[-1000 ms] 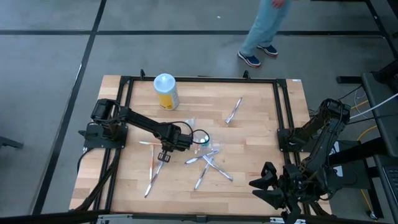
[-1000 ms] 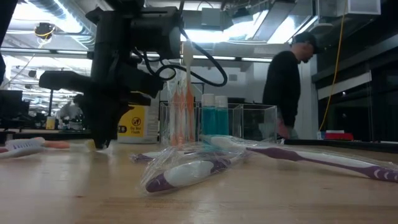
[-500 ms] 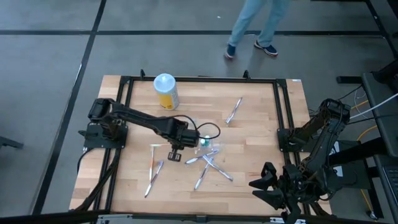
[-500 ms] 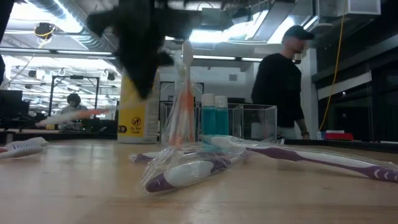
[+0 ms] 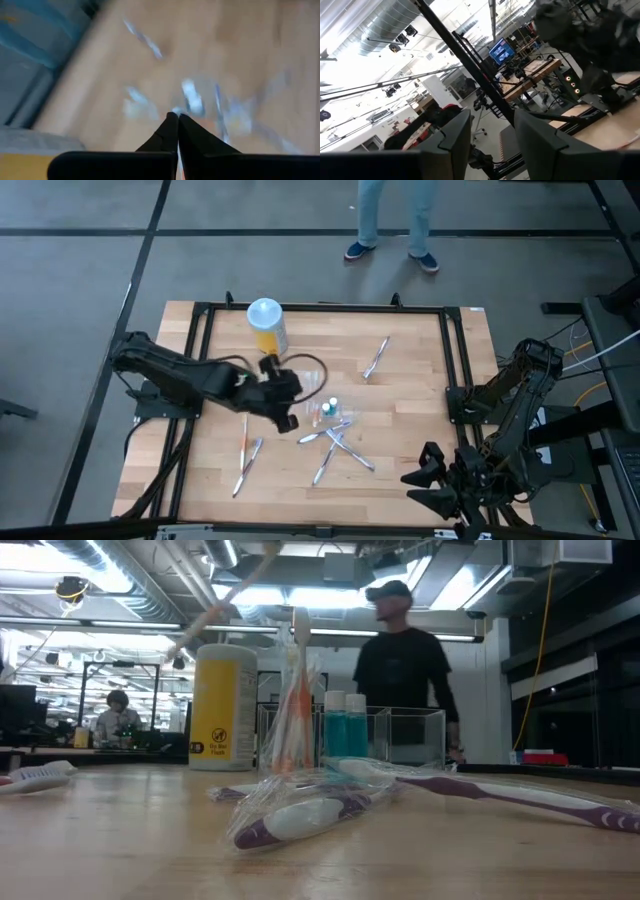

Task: Pick & Place toothbrushing station
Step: Put the white and orange toothbrush into the left compartment of the transparent organizer

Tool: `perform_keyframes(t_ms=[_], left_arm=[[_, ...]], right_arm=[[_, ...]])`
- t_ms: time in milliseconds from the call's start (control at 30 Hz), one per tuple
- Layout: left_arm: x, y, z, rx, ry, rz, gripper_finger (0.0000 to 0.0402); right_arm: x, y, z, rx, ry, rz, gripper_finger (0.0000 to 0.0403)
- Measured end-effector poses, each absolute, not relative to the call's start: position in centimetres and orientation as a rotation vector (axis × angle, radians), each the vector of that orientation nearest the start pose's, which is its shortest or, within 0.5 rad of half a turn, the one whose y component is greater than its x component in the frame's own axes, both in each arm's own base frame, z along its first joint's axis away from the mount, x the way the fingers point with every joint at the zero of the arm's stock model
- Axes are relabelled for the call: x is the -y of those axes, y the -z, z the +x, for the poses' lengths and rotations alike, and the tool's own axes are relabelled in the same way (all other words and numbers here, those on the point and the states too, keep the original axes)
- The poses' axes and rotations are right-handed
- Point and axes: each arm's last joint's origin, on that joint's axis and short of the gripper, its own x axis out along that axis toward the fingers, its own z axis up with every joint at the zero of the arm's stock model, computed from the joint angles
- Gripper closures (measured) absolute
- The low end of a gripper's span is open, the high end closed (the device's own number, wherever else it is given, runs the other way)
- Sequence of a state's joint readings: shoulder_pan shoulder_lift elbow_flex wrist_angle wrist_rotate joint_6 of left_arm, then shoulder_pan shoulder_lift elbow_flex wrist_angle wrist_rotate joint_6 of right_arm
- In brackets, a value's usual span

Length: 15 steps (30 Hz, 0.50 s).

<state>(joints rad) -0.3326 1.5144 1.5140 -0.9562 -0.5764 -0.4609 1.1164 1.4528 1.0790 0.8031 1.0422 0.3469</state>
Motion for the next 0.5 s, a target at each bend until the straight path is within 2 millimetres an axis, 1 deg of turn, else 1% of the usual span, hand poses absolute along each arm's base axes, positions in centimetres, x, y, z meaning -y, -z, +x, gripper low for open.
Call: perform_keyframes(t_ms=[100, 233, 333, 500], left_arm=[[9.3, -36.7, 28.4, -0.585, -0.551, -0.036, 0.04], [10.0, -37.1, 27.8, -0.437, -0.718, -0.047, 0.04], [10.4, -36.2, 28.2, -0.329, -0.842, -0.083, 0.0401], [10.8, -33.4, 29.1, -0.248, -0.941, -0.147, 0.0401]], right_arm=[[-27.1, -36.6, 16.0, 0.191, -0.117, 0.716, 0.0248], [-27.1, -36.7, 16.0, 0.193, -0.125, 0.715, 0.0248], [-27.2, -36.7, 16.0, 0.193, -0.146, 0.713, 0.0248], [-27.2, -36.7, 16.0, 0.196, -0.151, 0.717, 0.0248]])
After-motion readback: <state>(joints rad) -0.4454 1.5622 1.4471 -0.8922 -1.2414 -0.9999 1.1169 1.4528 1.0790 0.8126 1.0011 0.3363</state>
